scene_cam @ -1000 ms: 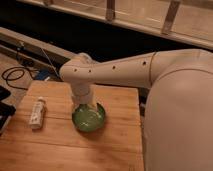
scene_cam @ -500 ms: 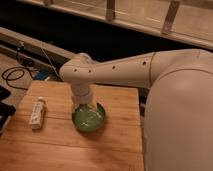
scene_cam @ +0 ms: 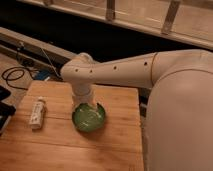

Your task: Place the bottle in the ceramic bowl

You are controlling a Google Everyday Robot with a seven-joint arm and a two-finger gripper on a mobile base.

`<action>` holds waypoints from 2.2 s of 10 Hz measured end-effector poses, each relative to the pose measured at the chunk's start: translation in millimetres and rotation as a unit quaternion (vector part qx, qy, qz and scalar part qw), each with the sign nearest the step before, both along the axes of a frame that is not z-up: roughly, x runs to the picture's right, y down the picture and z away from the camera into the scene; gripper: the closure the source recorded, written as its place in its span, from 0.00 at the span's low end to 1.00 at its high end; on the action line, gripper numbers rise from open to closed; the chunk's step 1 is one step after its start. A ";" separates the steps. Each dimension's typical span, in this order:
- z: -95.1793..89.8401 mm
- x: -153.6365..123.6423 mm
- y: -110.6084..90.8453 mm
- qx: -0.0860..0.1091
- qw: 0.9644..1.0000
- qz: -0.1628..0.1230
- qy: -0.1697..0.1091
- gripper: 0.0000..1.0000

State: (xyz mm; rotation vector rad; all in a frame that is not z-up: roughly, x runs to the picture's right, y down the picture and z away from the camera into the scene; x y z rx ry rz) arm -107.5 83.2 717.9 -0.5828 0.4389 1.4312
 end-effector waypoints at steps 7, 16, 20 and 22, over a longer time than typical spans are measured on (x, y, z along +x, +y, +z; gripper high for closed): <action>53.2 -115.6 -30.8 0.018 0.992 -0.024 -0.125 0.35; 74.6 -173.8 -17.4 -0.009 0.985 -0.061 -0.163 0.35; 103.9 -261.7 5.3 -0.040 0.974 -0.097 -0.202 0.35; 112.5 -276.6 17.5 -0.054 0.971 -0.101 -0.210 0.35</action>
